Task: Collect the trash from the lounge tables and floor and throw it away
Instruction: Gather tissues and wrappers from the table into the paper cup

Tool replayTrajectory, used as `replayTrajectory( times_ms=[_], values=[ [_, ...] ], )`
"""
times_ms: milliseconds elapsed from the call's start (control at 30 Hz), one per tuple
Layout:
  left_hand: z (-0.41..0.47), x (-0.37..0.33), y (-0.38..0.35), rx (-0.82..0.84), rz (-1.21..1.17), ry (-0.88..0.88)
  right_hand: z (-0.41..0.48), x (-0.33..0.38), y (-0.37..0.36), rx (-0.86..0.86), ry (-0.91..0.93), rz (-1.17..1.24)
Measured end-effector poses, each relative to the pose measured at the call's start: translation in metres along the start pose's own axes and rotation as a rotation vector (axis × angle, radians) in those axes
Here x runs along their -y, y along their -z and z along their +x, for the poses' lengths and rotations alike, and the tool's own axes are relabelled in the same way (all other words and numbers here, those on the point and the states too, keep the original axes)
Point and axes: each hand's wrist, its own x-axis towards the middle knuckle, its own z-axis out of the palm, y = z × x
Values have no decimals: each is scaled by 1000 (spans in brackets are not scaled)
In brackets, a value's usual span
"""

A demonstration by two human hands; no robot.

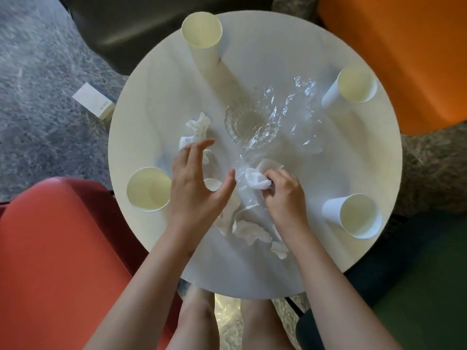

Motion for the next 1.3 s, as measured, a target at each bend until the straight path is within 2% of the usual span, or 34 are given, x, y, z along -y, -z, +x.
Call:
replayTrajectory(
  times_ms=[67, 133, 200, 267, 367, 433, 467, 600, 733, 900, 1100, 1200, 1300],
  values=[
    [3, -3, 2, 12, -12, -7, 4, 4, 11, -93, 38, 88],
    [7, -6, 4, 19, -25, -5, 13, 7, 27, -263, 70, 154],
    [12, -9, 6, 28, -31, 1, 29, 8, 39, -313, -2, 258],
    [17, -12, 6, 44, -33, 11, 49, 4, 43, -155, -151, 263],
    [26, -13, 3, 62, -36, 19, 75, -7, 35, 86, -246, 145],
    [31, -12, 0, 75, -31, 13, 85, -9, 28, 146, -280, 124],
    [34, -12, -2, 80, -30, 11, 88, -10, 25, 120, -282, 105],
    [42, -12, -11, 111, -21, 5, 79, -9, 18, -122, -220, 41],
    [50, -16, -19, 175, -25, -37, 65, -5, 26, -200, -180, 70],
    [55, -25, -27, 344, -127, -85, 41, 14, 52, -370, 83, -2],
    [54, -38, -21, 471, -264, -117, 26, 38, 66, -329, 170, 241],
    [54, -36, -12, 417, -254, -105, 20, 47, 68, -168, 106, 515],
    [58, -32, 4, 326, -160, -87, 14, 53, 73, -135, 158, 506]
  ],
)
